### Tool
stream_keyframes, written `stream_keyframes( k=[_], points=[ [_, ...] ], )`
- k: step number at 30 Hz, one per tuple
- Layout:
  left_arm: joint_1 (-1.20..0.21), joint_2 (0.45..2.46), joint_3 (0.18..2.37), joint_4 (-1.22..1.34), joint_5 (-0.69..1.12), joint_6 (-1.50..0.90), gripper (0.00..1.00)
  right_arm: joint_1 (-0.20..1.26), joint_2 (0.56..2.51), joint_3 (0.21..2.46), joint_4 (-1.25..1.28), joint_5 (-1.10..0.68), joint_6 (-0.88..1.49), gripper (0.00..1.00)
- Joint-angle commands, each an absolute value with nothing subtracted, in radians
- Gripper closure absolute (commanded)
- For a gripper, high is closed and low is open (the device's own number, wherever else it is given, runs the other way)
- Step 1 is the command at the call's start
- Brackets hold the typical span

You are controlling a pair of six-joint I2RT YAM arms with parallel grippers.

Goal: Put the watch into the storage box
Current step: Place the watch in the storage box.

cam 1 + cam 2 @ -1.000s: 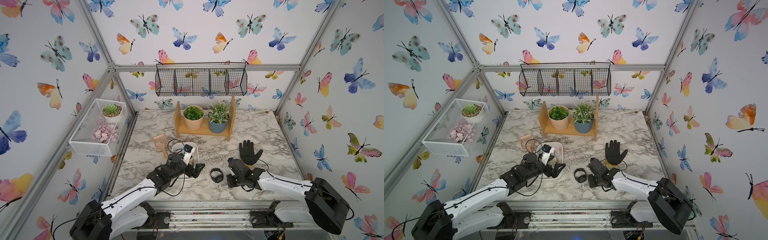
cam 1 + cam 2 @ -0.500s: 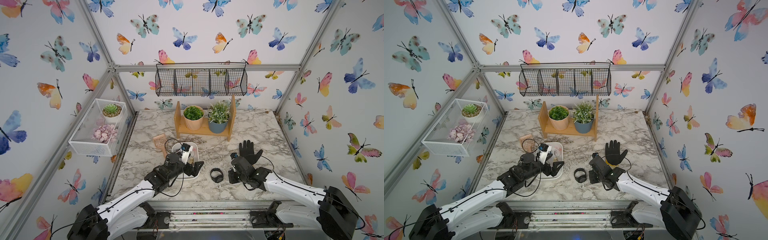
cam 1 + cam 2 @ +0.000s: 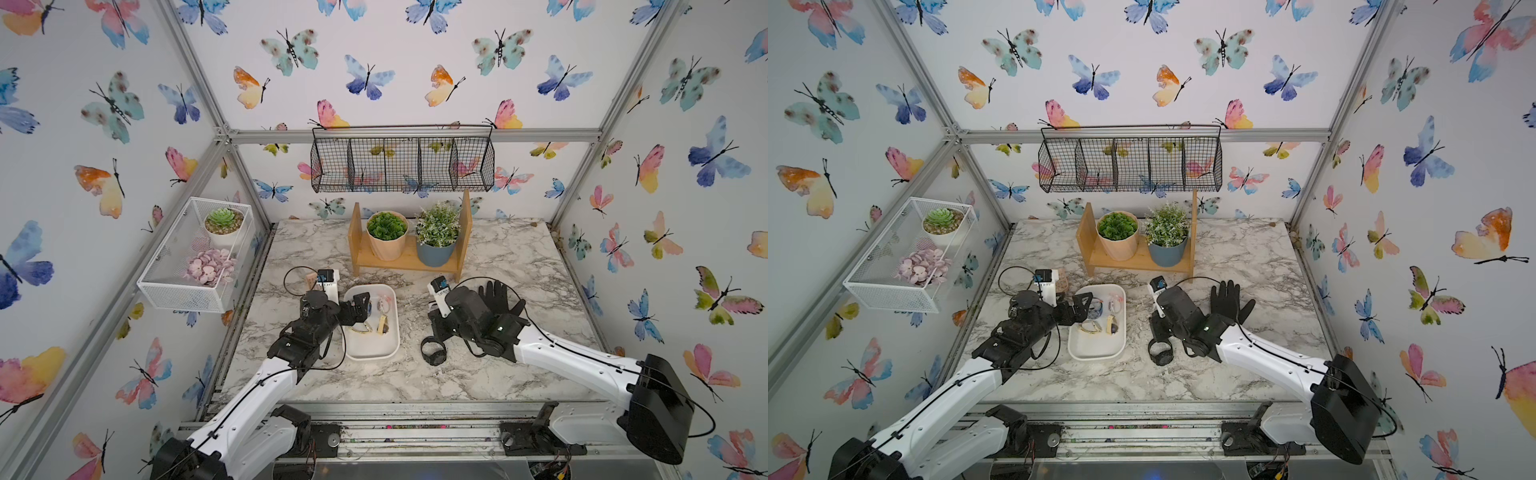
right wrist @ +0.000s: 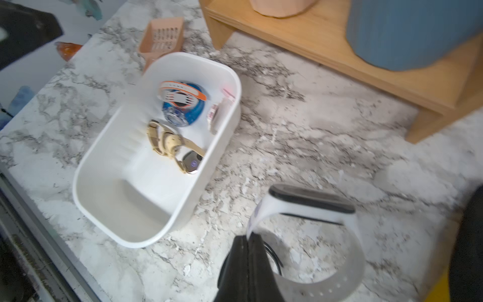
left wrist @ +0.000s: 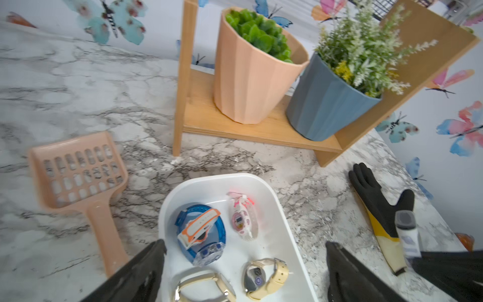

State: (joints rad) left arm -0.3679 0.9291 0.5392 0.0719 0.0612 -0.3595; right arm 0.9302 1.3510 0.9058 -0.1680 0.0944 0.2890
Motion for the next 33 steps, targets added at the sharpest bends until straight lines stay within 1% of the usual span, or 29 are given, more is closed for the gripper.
stream_keyframes(
  k=[1,7,12,16,22,31,33],
  points=[
    [-0.308,0.894,0.544,0.013,0.024,-0.412,0.02,0.995,1.417,0.976,-0.069,0.026,0.204,0.98],
    [-0.246,0.870,0.540,-0.016,-0.018,-0.428,0.01,1.106,1.568,1.063,0.042,-0.059,0.164,0.98],
    [-0.175,0.862,0.540,-0.025,-0.006,-0.450,0.02,1.185,1.704,1.120,0.078,-0.080,0.148,0.98],
    [-0.140,0.861,0.535,-0.020,0.007,-0.449,0.02,1.198,1.789,1.138,0.117,-0.100,0.177,0.98],
    [-0.137,0.861,0.520,0.000,0.032,-0.435,0.02,1.201,1.888,1.205,0.083,-0.098,0.219,0.98],
    [-0.137,0.861,0.515,0.002,0.049,-0.428,0.02,1.200,1.974,1.264,0.070,-0.120,0.230,0.98],
    [-0.137,0.859,0.515,0.000,0.048,-0.426,0.02,1.201,1.984,1.272,0.069,-0.124,0.233,0.95]
  ],
)
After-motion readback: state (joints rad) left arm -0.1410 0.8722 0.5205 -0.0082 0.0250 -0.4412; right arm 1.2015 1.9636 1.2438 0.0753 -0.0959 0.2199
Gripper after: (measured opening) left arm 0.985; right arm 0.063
